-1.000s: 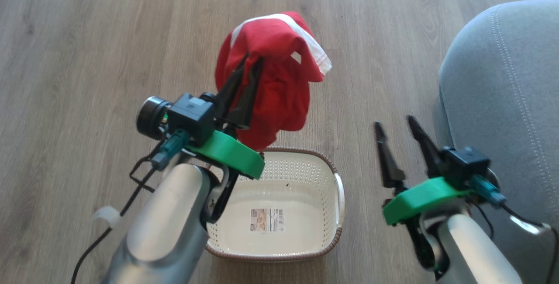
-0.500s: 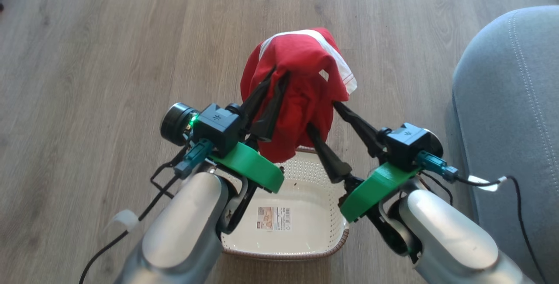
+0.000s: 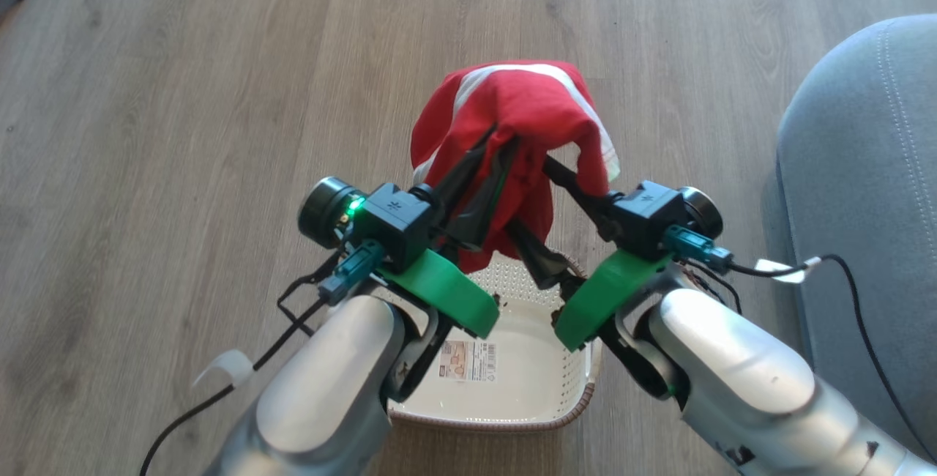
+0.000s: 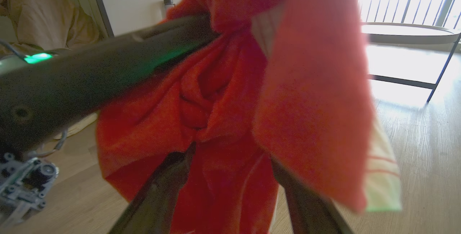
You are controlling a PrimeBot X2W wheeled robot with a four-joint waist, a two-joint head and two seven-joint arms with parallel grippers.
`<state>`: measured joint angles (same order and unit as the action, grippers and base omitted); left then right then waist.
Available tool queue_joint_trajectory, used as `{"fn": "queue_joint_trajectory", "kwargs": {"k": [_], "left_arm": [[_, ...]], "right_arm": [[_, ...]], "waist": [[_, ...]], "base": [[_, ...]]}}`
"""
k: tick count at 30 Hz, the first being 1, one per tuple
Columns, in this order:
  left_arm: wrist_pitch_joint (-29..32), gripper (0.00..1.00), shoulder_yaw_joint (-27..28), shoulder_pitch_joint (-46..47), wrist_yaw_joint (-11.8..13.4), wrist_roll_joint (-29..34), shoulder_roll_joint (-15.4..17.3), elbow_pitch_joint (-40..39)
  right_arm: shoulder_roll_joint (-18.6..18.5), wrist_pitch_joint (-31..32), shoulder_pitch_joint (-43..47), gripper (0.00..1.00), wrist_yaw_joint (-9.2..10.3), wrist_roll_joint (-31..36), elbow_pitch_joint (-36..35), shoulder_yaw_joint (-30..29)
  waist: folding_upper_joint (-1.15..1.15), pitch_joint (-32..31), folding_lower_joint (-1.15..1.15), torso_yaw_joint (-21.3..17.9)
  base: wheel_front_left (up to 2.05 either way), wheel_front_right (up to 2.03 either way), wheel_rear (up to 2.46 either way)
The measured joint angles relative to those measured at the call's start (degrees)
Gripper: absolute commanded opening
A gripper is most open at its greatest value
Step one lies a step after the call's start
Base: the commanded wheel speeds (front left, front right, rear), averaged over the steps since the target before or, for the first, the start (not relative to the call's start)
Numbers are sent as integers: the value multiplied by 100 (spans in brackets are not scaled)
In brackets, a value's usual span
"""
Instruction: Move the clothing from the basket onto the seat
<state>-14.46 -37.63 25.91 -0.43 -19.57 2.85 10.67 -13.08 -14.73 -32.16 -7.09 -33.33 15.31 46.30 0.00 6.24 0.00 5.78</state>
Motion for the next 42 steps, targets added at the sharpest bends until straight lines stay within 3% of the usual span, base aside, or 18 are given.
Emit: {"fn": "queue_joint_trajectory", "kwargs": {"k": [6,8,15,16,19,32,42], "left_arm": [[0,0,-208,18,-2,-164,1,1],[0,0,-249,22,2,-179,-1,9],[-9,0,-248,56,46,-179,-1,88],[-10,4,-247,57,45,-179,-1,88],[-24,99,-245,58,43,-179,-1,88],[-24,100,-121,52,-16,-152,-2,315],[-25,100,82,10,-120,-15,9,531]], "right_arm": [[29,0,-292,99,0,-96,254,307],[30,0,-353,0,0,-111,299,312],[33,0,-389,0,0,-110,349,221],[33,0,-388,0,0,-109,348,200],[33,0,-372,0,0,-90,343,129],[34,0,-17,0,0,179,93,-426],[32,0,339,0,0,417,-100,-1141]], "waist": [[0,20,0,71],[0,36,0,86],[0,68,0,72],[0,70,0,62],[0,70,0,30],[0,31,0,-136],[0,14,0,-550]], "base": [[0,0,0],[0,0,0],[0,0,0],[0,0,0],[0,0,0],[0,0,0],[0,0,0]]}}
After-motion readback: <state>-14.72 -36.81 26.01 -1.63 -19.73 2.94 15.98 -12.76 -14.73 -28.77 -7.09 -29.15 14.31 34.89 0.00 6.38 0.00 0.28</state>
